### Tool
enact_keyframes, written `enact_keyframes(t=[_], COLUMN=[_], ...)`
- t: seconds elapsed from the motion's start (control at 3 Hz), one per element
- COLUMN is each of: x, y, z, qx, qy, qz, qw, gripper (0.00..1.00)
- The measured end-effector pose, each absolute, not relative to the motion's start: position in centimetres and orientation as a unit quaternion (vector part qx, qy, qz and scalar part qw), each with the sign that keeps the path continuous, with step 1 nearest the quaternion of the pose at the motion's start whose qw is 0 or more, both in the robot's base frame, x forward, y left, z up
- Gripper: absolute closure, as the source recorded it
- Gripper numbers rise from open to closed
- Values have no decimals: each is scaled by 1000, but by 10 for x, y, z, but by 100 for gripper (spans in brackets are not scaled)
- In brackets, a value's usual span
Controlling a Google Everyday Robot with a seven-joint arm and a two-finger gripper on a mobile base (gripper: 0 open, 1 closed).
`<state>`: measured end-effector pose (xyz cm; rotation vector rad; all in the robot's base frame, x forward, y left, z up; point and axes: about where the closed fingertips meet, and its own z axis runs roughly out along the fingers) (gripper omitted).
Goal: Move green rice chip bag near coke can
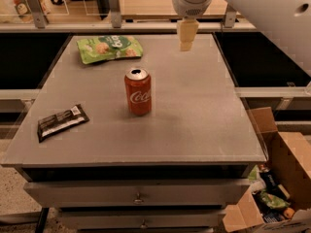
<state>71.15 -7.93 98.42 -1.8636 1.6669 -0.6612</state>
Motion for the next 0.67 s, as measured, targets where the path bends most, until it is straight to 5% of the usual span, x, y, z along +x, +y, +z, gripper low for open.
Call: enact_keyframes(t=[0.67], x=[716], y=[-75], z=[981], qx=[-695], qy=[607], qz=[-256], qw=[289], gripper=[0])
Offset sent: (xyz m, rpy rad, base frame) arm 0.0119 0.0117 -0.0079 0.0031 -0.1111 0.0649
